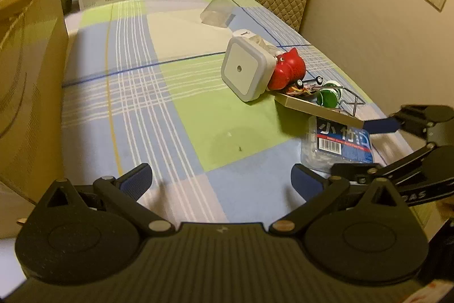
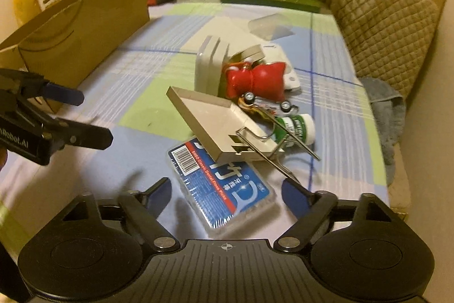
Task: Organize rigid objects
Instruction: 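Reach the right tool to the clear toothpick case and close on it, then lift the toothpick case with the right tool while the left tool grasps the wire rack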
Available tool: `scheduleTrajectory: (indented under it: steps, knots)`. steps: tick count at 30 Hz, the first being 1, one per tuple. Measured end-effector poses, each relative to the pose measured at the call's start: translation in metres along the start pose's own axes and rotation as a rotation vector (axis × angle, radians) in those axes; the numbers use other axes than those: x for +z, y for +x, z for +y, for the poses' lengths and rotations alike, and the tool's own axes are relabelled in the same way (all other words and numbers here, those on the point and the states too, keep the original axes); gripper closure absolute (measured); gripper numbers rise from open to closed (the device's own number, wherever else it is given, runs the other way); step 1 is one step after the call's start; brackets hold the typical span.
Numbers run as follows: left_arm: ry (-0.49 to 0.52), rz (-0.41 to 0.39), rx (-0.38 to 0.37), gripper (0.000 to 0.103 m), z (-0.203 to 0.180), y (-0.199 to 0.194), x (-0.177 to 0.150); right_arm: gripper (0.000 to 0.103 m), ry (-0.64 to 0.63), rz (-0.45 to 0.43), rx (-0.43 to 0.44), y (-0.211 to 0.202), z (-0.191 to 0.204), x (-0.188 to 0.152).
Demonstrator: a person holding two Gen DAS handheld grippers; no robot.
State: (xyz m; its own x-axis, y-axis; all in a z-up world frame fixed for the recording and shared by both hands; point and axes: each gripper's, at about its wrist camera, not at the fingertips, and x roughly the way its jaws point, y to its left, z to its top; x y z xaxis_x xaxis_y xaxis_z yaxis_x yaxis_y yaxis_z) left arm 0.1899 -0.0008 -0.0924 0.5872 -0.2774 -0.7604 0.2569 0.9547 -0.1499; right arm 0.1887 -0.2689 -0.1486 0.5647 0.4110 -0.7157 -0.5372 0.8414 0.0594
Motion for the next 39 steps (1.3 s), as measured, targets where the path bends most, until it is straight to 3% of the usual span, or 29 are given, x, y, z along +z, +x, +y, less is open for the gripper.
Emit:
scheduleTrajectory:
  steps: [4,9,12,19,21,28,34,39]
  knots:
    - [-0.007,0.002,-0.023,0.001,0.0,0.0,0.001,0.032,-0.017,0.018,0.007,0.006,0.003,0.003]
    - [-0.019,-0.006,-0.018,0.001,0.005,-0.003,0.001,0.042,-0.051,0.05,0.105,0.004,0.02,-0.002]
    - [-0.024,-0.008,-0.024,0.001,0.006,-0.005,0.001,0.042,-0.092,0.05,0.096,0.009,0.029,-0.001]
    - [-0.038,-0.021,-0.026,0.001,0.008,-0.009,0.002,0.042,-0.05,0.033,0.09,0.017,0.03,0.006]
    - [-0.041,-0.026,-0.028,0.001,0.009,-0.01,0.003,0.047,-0.061,0.036,0.084,0.015,0.034,0.006]
    - [-0.041,-0.038,-0.024,0.001,0.011,-0.015,0.003,0.049,-0.057,0.036,0.153,-0.006,0.047,-0.007]
    - [-0.008,-0.039,-0.038,0.001,0.007,-0.015,0.002,0.049,-0.008,-0.001,0.071,-0.038,0.049,-0.02]
    - [0.094,-0.017,-0.082,0.001,-0.011,-0.003,0.0,0.049,0.104,-0.021,-0.036,-0.055,0.02,-0.024]
